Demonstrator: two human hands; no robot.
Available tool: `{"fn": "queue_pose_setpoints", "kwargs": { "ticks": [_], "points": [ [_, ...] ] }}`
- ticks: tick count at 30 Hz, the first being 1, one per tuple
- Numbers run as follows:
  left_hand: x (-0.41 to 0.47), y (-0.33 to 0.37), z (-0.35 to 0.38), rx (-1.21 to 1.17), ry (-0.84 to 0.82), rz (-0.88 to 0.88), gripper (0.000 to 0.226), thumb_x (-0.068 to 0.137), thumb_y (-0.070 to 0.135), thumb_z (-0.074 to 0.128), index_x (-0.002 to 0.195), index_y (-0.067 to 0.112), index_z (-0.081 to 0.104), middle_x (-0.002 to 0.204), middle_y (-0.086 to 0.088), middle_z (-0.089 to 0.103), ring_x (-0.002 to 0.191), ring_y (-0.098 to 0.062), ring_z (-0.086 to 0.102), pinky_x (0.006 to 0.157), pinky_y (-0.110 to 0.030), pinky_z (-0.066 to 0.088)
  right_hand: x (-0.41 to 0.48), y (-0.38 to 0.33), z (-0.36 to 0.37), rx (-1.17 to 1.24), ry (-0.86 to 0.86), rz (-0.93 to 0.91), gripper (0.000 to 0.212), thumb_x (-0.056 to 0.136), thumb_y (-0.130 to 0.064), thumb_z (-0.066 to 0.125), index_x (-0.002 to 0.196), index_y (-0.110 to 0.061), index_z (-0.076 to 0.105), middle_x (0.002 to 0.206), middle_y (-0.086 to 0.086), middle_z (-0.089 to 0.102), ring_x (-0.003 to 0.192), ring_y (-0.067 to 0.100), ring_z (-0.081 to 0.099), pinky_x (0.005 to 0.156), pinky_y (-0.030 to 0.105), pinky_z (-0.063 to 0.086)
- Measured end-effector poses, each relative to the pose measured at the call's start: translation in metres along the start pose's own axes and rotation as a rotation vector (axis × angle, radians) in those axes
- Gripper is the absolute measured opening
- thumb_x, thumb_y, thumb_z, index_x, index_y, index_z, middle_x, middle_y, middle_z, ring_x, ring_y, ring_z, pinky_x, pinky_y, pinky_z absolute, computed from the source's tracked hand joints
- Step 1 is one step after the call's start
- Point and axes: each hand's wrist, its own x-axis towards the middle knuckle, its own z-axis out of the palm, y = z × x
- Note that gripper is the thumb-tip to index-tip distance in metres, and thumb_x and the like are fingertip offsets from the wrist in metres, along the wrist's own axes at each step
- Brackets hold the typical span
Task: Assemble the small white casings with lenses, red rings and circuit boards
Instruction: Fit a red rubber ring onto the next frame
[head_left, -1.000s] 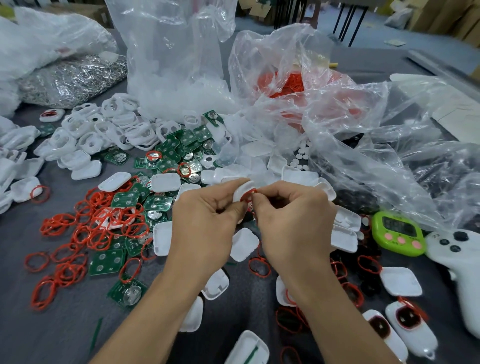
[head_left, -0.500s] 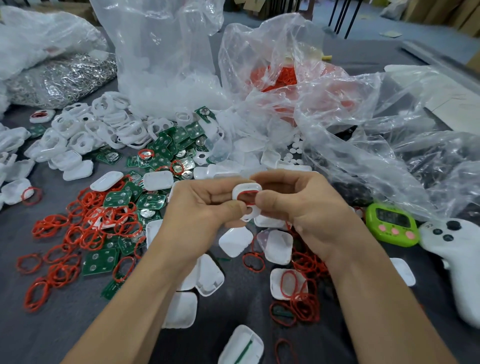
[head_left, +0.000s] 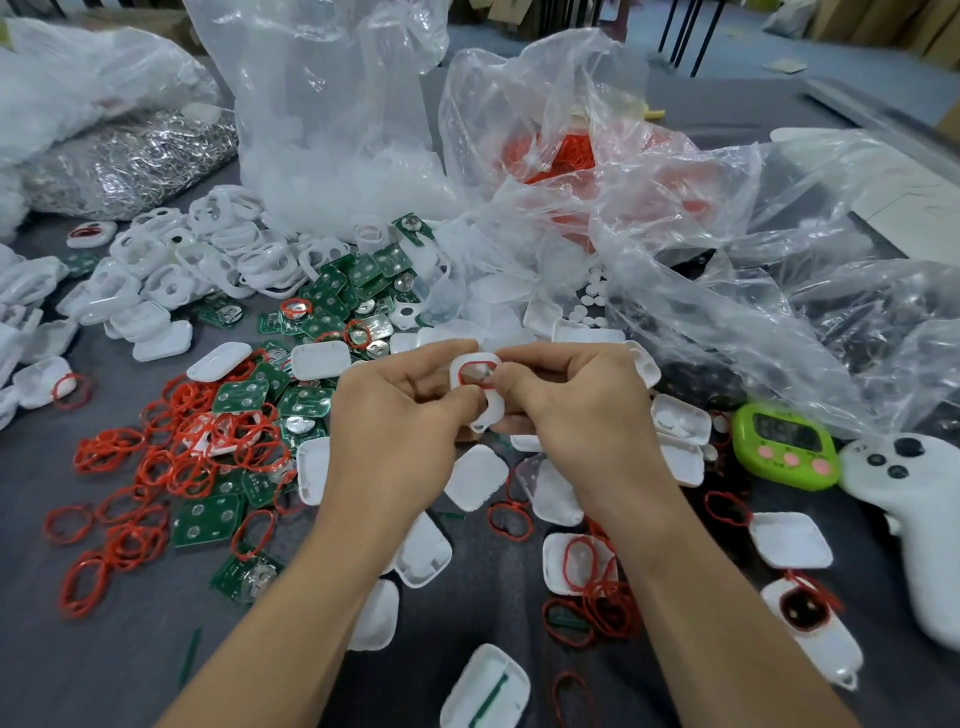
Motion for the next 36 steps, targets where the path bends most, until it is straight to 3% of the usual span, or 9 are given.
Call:
{"fn": "queue_pose_setpoints", "kwargs": {
  "ticks": [4, 7, 10, 13, 17, 24, 30, 33, 36],
  "points": [
    [0.003, 0.0, -0.002, -0.151, 0.028, -0.063, 0.036, 0.082, -0.015, 0.069, 0.09, 0.018, 0.082, 0.081, -0.008, 0.08, 0.067, -0.022, 0.075, 0.058, -0.03, 0.061, -0.005, 0.0, 0.003, -0.119, 0.062, -0.122, 0.011, 0.085, -0.018, 0.08, 0.085, -0.029, 0.082, 0.074, -0.012, 0.078, 0.07, 0.007, 0.076, 0.068, 0.027, 0.062],
    [-0.001, -0.007, -0.002, 0.093, 0.168, 0.105, 0.026, 0.086, 0.01, 0.076, 0.108, 0.024, 0.08, 0.086, 0.009, 0.08, 0.078, -0.008, 0.076, 0.071, -0.029, 0.061, -0.016, -0.004, 0.018, -0.148, 0.075, -0.211, 0.005, 0.083, -0.029, 0.079, 0.086, -0.032, 0.081, 0.076, -0.02, 0.076, 0.073, -0.004, 0.073, 0.071, 0.02, 0.058],
    [-0.006, -0.009, -0.002, 0.351, 0.124, 0.176, 0.048, 0.078, 0.013, 0.067, 0.12, 0.034, 0.076, 0.102, 0.012, 0.079, 0.091, 0.005, 0.072, 0.082, -0.021, 0.06, -0.021, -0.001, 0.027, -0.169, 0.017, -0.192, 0.009, 0.082, -0.032, 0.075, 0.089, -0.03, 0.08, 0.079, -0.017, 0.077, 0.078, 0.002, 0.074, 0.076, 0.032, 0.06],
    [-0.005, -0.004, -0.002, 0.161, -0.04, 0.145, 0.05, 0.077, 0.009, 0.081, 0.111, 0.045, 0.077, 0.098, 0.012, 0.08, 0.093, -0.003, 0.076, 0.081, -0.027, 0.062, -0.011, -0.001, 0.017, 0.049, 0.137, -0.07, 0.01, 0.09, -0.017, 0.076, 0.082, -0.02, 0.081, 0.076, -0.002, 0.079, 0.075, 0.016, 0.077, 0.075, 0.04, 0.063],
    [-0.004, 0.001, -0.003, 0.124, 0.149, 0.158, 0.047, 0.073, 0.036, 0.084, 0.115, 0.053, 0.071, 0.088, 0.019, 0.078, 0.091, 0.003, 0.074, 0.076, -0.019, 0.058, -0.004, -0.01, 0.005, 0.358, -0.011, 0.139, 0.037, 0.1, -0.004, 0.061, 0.07, -0.014, 0.08, 0.072, 0.007, 0.077, 0.062, 0.017, 0.075, 0.057, 0.023, 0.059],
    [0.002, 0.004, -0.001, -0.154, -0.099, -0.133, 0.021, 0.09, 0.003, 0.072, 0.091, 0.02, 0.084, 0.088, -0.012, 0.08, 0.076, -0.019, 0.074, 0.062, -0.025, 0.059, -0.002, -0.009, -0.005, 0.102, -0.111, 0.103, 0.035, 0.098, -0.01, 0.067, 0.067, -0.02, 0.08, 0.071, 0.007, 0.077, 0.06, 0.019, 0.075, 0.056, 0.026, 0.059],
    [0.004, 0.001, 0.002, -0.083, 0.027, -0.134, 0.015, 0.085, 0.003, 0.077, 0.08, 0.016, 0.083, 0.075, -0.008, 0.078, 0.061, -0.014, 0.071, 0.052, -0.025, 0.055, 0.001, -0.02, -0.034, -0.472, 0.289, -0.241, 0.019, 0.085, -0.025, 0.079, 0.067, -0.032, 0.074, 0.064, -0.021, 0.071, 0.058, 0.0, 0.068, 0.058, 0.018, 0.055],
    [0.001, 0.003, 0.003, -0.199, -0.006, -0.203, 0.027, 0.093, 0.004, 0.069, 0.072, 0.019, 0.08, 0.071, -0.011, 0.075, 0.048, -0.021, 0.065, 0.042, -0.026, 0.053, 0.006, -0.039, -0.07, -0.533, 0.533, -0.284, 0.019, 0.087, -0.017, 0.074, 0.076, -0.032, 0.076, 0.056, -0.021, 0.065, 0.057, -0.008, 0.064, 0.053, 0.005, 0.046],
    [-0.001, 0.005, 0.003, -0.237, -0.065, -0.216, 0.022, 0.095, 0.005, 0.065, 0.082, 0.015, 0.078, 0.076, -0.013, 0.075, 0.037, -0.021, 0.053, 0.036, -0.024, 0.045, 0.02, -0.059, -0.103, -0.679, 0.719, -0.334, 0.024, 0.089, -0.007, 0.063, 0.087, -0.023, 0.08, 0.073, -0.013, 0.071, 0.067, 0.003, 0.064, 0.068, 0.003, 0.046]
  ]
}}
